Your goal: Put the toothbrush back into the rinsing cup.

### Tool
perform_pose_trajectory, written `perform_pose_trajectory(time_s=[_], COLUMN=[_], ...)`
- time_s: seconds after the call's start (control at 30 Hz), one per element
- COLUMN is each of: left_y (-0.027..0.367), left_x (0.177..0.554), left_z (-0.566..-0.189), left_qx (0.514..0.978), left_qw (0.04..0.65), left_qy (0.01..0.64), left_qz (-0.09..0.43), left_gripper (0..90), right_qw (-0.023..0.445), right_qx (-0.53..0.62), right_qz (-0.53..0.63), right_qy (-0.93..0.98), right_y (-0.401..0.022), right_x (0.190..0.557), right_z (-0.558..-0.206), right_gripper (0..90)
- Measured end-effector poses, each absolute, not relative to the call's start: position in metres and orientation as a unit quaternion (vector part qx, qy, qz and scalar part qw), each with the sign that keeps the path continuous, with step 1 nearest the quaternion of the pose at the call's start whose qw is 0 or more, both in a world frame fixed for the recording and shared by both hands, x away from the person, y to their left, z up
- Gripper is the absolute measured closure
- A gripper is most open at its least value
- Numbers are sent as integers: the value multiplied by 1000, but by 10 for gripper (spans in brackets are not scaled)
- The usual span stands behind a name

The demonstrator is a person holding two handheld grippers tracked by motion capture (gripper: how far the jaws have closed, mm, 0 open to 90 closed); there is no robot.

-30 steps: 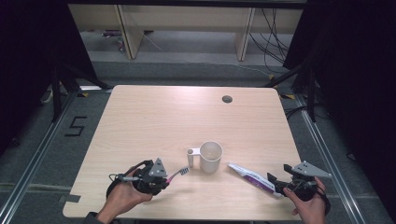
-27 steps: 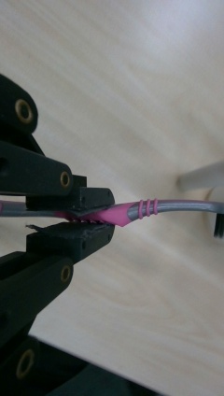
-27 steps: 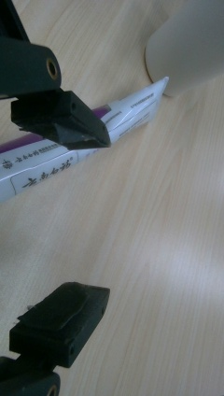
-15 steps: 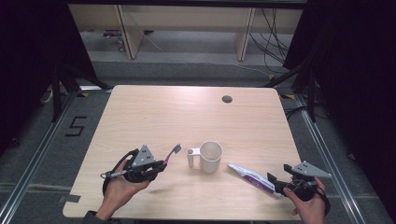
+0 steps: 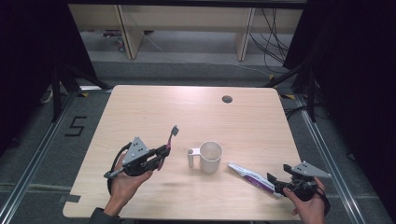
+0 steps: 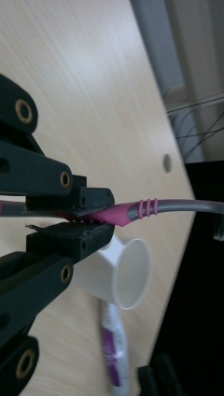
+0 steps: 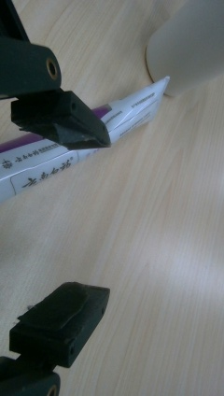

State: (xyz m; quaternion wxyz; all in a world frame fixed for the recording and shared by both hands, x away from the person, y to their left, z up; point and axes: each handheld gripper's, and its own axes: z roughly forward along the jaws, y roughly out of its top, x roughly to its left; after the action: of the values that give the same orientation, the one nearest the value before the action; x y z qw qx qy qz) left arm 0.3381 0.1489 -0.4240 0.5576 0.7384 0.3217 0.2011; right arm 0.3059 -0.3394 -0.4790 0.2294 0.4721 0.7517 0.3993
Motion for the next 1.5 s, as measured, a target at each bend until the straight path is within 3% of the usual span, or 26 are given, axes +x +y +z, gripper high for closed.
perform_pose_trajectory(time_s=[0.7,1.5], left_y=[112,81], left_x=[352,373], left_z=[-410,-412], left_qx=[682,678], left_qw=[630,641], left_qy=[306,296], left_qz=[208,203], left_gripper=[815,814], right_qw=[231,230], right_qx=[469,467], right_qz=[398,400], right_qy=[754,754], right_y=[-340,-341], right_x=[307,307], right_z=[-480,-481], right_gripper=[241,241])
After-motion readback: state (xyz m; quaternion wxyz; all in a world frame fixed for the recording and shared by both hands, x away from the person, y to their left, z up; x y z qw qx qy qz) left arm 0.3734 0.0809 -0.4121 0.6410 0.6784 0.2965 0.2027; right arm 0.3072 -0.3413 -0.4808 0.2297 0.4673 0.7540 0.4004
